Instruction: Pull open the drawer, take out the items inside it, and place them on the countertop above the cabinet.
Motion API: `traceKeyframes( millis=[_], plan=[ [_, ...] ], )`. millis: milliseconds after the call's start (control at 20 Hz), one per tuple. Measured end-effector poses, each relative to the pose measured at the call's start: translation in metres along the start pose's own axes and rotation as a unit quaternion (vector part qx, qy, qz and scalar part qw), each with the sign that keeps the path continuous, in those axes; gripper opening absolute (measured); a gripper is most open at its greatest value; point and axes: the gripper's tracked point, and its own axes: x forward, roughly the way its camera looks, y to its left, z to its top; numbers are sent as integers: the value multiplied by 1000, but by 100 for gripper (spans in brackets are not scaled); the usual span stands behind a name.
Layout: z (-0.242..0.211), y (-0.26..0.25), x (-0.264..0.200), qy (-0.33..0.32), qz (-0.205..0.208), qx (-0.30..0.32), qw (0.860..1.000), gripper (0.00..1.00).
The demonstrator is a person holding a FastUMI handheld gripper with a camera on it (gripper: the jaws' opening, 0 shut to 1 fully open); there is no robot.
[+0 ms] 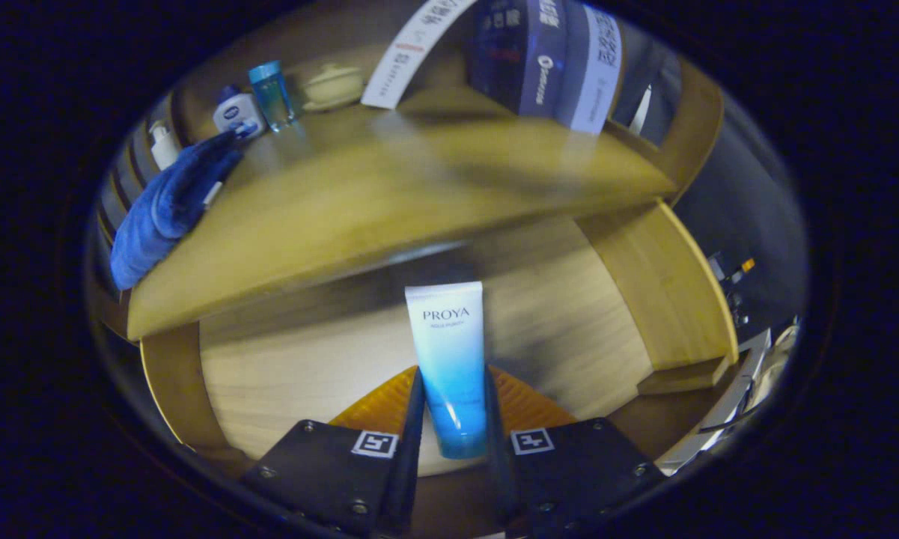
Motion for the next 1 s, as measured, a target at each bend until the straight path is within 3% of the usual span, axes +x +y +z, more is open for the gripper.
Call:
traceKeyframes(
  millis=[300, 500, 750, 1000],
  plan=[
    [6, 3, -55, -46, -47, -11, 998, 41],
    [27, 14, -88, -103, -50, -12, 993, 40],
    [77, 44, -100, -158, -17, -21, 987, 40],
    [115, 74, -82, -185, 46, -19, 981, 40]
  ],
)
